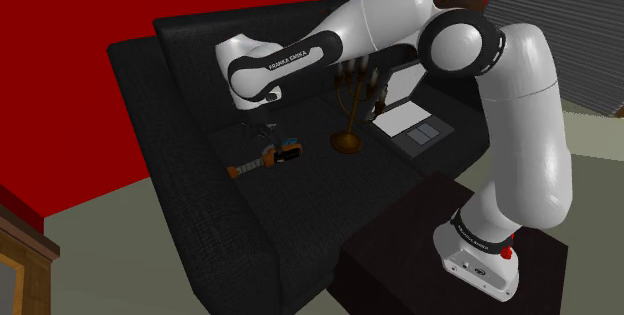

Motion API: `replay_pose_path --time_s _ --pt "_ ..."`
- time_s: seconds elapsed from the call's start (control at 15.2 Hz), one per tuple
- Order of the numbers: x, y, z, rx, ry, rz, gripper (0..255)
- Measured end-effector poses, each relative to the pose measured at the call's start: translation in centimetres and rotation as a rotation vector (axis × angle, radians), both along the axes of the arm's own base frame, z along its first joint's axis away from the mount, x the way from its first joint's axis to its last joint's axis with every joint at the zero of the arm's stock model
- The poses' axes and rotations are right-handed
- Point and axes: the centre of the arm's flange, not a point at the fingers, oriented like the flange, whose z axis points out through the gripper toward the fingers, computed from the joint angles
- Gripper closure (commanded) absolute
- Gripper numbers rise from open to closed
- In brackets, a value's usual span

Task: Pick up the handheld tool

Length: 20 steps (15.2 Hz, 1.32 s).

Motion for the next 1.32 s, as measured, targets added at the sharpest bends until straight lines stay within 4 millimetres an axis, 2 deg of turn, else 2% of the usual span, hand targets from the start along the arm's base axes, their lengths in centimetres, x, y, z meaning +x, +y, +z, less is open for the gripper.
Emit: replay_pose_path --time_s 0.13,0.26,0.73,0.79,1.32 --pt "2.3 -0.6 -1.7 -0.026 0.005 -0.071 0" --pt "3.3 -0.7 -2.7 -0.041 0.007 -0.107 0" --pt "3.6 -1.0 -6.3 -0.046 0.008 -0.119 0" --pt "3.6 -0.9 -6.5 -0.046 0.008 -0.119 255" --pt "3.6 -0.8 -6.6 -0.045 0.007 -0.119 255"
